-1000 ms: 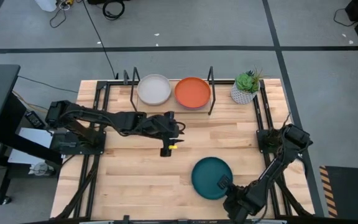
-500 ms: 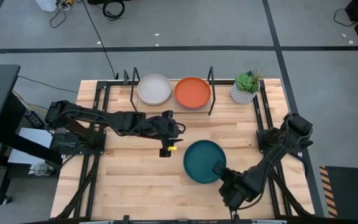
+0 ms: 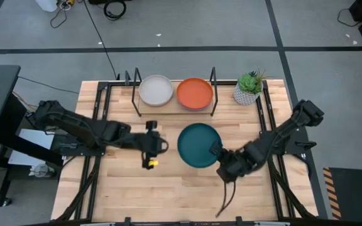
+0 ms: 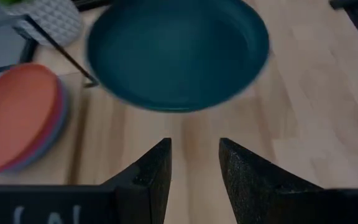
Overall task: Place and stack plates onto a shelf
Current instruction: Stack the dark blue plate on top of the orange plate on the shelf
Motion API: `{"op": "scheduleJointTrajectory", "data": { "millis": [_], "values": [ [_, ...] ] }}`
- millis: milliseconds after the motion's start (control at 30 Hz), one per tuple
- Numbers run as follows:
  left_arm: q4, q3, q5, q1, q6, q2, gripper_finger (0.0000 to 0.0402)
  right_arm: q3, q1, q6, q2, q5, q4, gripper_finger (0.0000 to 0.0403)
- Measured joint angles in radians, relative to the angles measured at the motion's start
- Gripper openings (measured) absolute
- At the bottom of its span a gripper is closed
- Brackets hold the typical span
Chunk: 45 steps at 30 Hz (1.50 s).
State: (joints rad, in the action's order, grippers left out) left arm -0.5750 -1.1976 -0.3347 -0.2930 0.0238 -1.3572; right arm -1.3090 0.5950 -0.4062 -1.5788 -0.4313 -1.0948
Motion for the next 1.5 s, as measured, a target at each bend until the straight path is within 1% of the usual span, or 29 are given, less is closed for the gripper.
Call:
{"op": "scheduleJointTrajectory", "data": {
  "millis": [133,267,433,533,733,933,1000,1167,1300,1433,1500],
  "values": [
    [0.062,0.122,-0.04,-0.046,0.045,0.035,0.0141,0.0,-0.101,-0.144,0.032,0.094,0.067,0.0005],
    [0.097,0.216,-0.089,-0.091,0.093,0.055,0.0141,0.0,-0.236,-0.249,0.037,0.213,0.128,0.0005],
    [0.128,0.316,-0.153,-0.146,0.144,0.083,0.0141,0.0,-0.416,-0.382,0.027,0.28,0.145,0.0005],
    [0.14,0.363,-0.185,-0.174,0.184,0.093,0.0141,-0.003,-0.527,-0.459,0.031,0.312,0.18,0.0005],
    [0.16,0.432,-0.224,-0.23,0.258,0.098,0.0141,-0.037,-0.748,-0.55,0.027,0.433,0.194,0.0005],
    [0.165,0.473,-0.293,-0.259,0.306,0.098,0.0141,-0.037,-0.913,-0.602,0.012,0.517,0.2,0.0005],
    [0.166,0.474,-0.301,-0.262,0.306,0.098,0.0141,-0.036,-0.948,-0.616,-0.003,0.518,0.198,0.0005],
    [0.169,0.474,-0.305,-0.26,0.306,0.097,0.0141,-0.037,-0.993,-0.625,-0.051,0.503,0.214,0.0005],
    [0.167,0.474,-0.309,-0.26,0.306,0.097,0.0141,-0.036,-1.006,-0.593,-0.083,0.46,0.223,0.0009],
    [0.168,0.474,-0.309,-0.261,0.308,0.097,0.0141,-0.036,-1.0,-0.544,-0.089,0.349,0.255,0.005],
    [0.168,0.474,-0.309,-0.261,0.31,0.097,0.0141,-0.037,-0.995,-0.531,-0.084,0.335,0.26,0.0072]
  ]
}}
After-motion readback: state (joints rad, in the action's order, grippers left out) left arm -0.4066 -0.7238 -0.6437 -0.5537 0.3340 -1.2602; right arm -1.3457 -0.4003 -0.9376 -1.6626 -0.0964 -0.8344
